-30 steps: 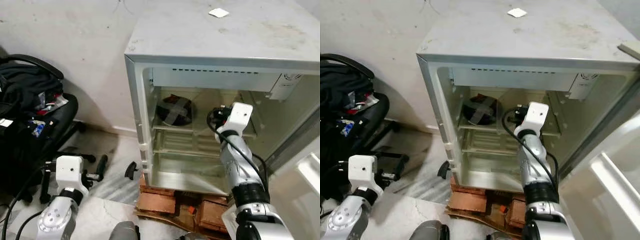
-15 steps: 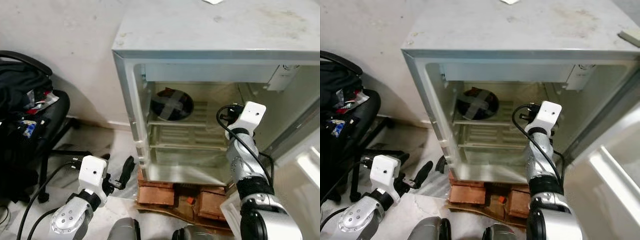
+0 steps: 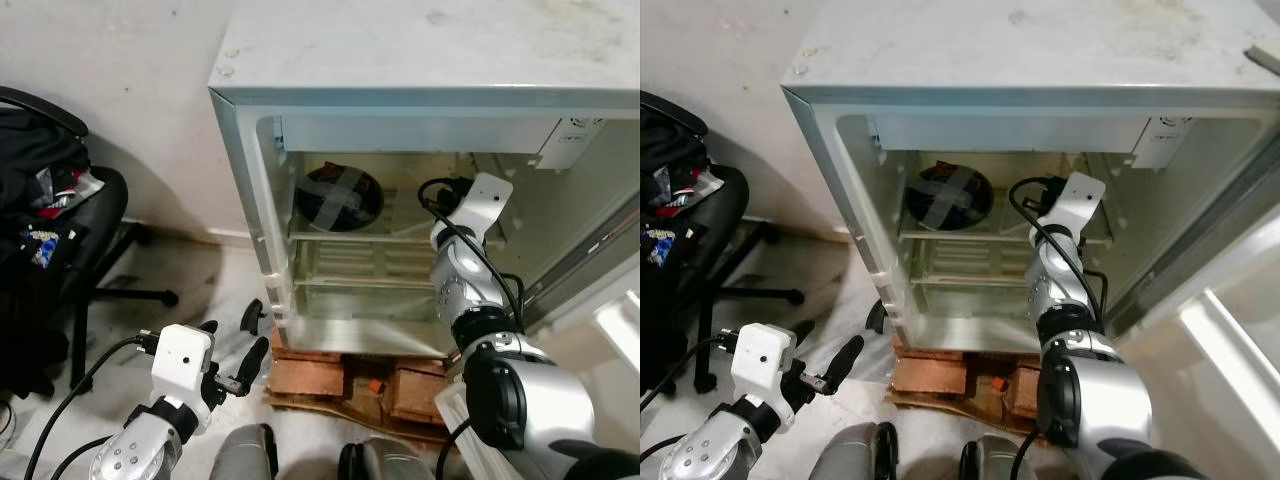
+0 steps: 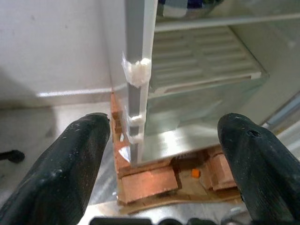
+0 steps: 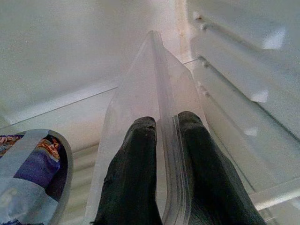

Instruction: Restocking fridge

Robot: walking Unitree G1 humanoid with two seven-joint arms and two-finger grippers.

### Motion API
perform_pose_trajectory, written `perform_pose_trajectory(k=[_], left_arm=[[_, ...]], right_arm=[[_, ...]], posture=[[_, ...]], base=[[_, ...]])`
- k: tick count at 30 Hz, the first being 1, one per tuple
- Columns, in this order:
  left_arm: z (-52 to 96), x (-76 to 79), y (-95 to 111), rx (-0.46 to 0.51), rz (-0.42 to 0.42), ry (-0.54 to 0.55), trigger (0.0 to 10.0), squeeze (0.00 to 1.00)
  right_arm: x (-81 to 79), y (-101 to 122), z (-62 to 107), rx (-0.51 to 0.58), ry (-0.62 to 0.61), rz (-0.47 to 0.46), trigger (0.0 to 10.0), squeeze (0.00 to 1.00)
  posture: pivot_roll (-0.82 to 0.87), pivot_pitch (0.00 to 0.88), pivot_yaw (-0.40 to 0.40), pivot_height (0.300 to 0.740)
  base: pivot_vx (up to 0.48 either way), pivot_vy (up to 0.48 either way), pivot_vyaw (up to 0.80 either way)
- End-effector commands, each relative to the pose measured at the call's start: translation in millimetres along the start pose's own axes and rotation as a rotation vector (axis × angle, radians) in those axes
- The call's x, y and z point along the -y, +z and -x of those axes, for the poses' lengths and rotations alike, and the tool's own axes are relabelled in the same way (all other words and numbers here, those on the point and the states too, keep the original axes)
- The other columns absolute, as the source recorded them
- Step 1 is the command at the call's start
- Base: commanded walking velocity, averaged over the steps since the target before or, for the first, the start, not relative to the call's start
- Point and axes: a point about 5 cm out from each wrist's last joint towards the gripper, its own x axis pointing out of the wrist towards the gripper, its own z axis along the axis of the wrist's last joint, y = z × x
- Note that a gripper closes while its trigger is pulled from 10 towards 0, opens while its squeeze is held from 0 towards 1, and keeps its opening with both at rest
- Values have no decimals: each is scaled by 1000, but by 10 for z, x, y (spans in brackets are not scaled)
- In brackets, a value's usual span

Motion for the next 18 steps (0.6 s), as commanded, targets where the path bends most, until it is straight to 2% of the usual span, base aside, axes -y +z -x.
perform_pose_trajectory(k=[1, 2, 7, 9, 12, 15, 18], left_arm=[[33, 13, 13, -11, -6, -1, 10000, 0], [30, 17, 15, -11, -5, -2, 10000, 0], [60, 16, 40, -11, 6, -5, 10000, 0], [72, 4, 40, -15, -1, 0, 10000, 0], [76, -13, 39, -18, -8, 6, 10000, 0], [60, -62, 40, -19, -21, 19, 10000, 0], [31, -83, 39, -17, -27, 24, 10000, 0]], right_arm=[[-36, -131, 22, -80, -8, -6, 10000, 588], [-61, -107, 11, -80, -6, -12, 10000, 976], [-283, 73, -45, -38, 75, 49, 10000, 1000], [-320, 108, -52, -22, 96, 81, 10000, 1000], [-342, 137, -60, -13, 109, 94, 10000, 1000], [-354, 241, -88, 36, 140, 191, 10000, 1000], [-273, 342, -123, 81, 152, 261, 10000, 1000]], posture=[[231, 216, 20, 740], [236, 217, 16, 740], [254, 213, 8, 740], [257, 212, 9, 740], [262, 209, 12, 740], [250, 204, 15, 740], [239, 195, 16, 740]], base=[[0, 0, 0], [0, 0, 0], [0, 0, 0], [0, 0, 0], [0, 0, 0], [0, 0, 0], [0, 0, 0]])
